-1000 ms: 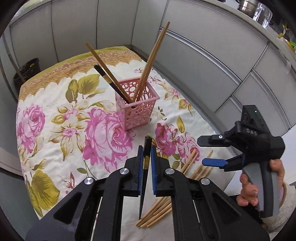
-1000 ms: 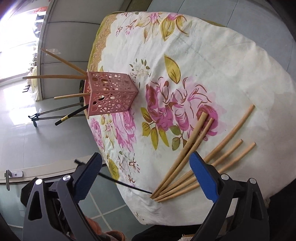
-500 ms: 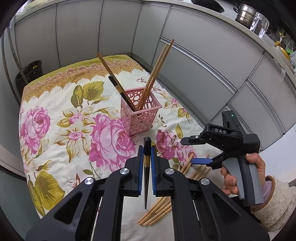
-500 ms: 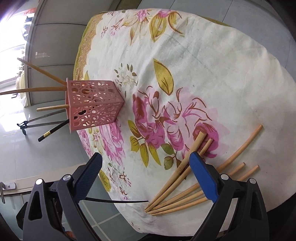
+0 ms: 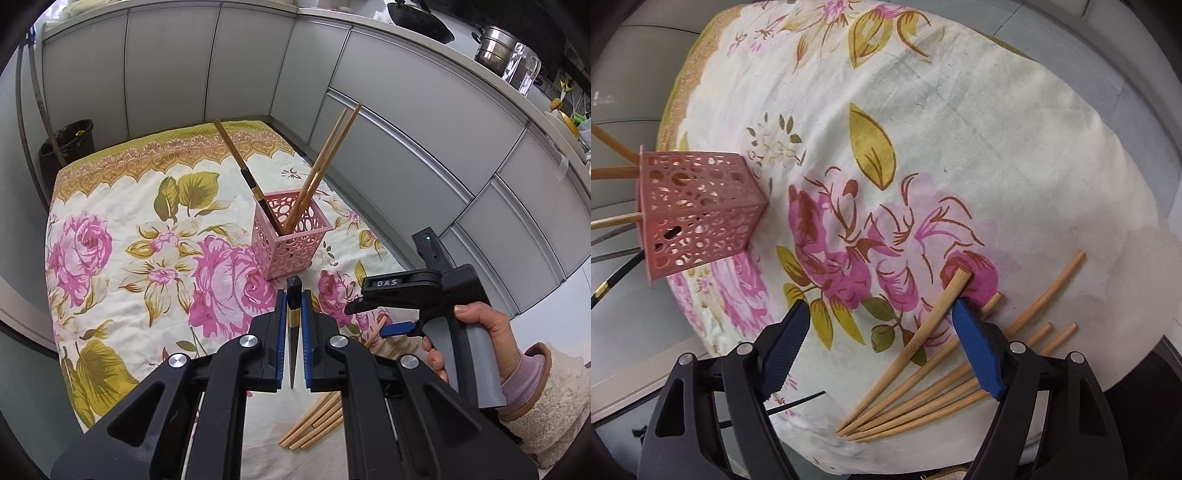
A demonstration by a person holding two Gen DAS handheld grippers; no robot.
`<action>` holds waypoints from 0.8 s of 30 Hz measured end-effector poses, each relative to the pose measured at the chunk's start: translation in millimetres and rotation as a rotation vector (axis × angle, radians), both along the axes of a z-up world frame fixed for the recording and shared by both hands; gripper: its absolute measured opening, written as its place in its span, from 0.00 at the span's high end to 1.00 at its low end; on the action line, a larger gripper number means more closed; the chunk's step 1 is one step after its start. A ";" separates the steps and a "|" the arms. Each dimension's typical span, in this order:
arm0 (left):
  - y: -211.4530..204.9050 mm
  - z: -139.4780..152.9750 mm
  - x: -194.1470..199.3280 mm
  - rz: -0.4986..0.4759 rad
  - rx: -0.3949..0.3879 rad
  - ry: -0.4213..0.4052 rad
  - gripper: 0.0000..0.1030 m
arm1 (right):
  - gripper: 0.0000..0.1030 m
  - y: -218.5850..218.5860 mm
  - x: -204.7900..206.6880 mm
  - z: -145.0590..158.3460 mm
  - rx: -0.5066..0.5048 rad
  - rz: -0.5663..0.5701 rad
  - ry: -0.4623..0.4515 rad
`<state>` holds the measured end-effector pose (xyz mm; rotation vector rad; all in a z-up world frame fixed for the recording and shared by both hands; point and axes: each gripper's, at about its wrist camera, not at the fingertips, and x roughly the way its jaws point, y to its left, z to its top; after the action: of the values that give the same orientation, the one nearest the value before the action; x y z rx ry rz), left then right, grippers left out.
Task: Organize utensils
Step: 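Lift the black paintbrush with the left tool while the right tool grasps a chopstick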
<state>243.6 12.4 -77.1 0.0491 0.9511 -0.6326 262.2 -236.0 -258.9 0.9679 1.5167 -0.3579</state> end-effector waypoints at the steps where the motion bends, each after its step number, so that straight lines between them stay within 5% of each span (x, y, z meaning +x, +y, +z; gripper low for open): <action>1: 2.1 2.4 -0.1 0.005 -0.003 -0.006 0.93 | 0.27 5.1 4.7 0.4 -0.040 0.008 0.030; 3: 7.0 7.3 -1.0 0.015 -0.010 -0.018 0.93 | 0.30 18.9 12.6 2.2 -0.148 0.042 0.080; 5: 12.5 12.6 -1.9 0.022 -0.023 -0.028 0.93 | 0.44 37.2 20.9 8.2 -0.280 0.114 0.082; 7: 18.2 17.1 -3.0 0.033 -0.031 -0.039 0.93 | 0.84 50.1 26.8 12.6 -0.342 0.180 0.030; 15: 35.6 28.0 -7.9 0.065 -0.073 -0.061 0.93 | 0.88 47.1 9.9 15.9 -0.218 0.142 -0.189; 24: 39.5 39.1 -15.2 0.073 -0.082 -0.098 0.96 | 0.89 46.5 -42.8 73.5 -0.208 0.156 -0.471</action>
<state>228.4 51.9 -38.0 -0.0270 0.8278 -0.5960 219.4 -189.5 -185.3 0.7031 1.0912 -0.1557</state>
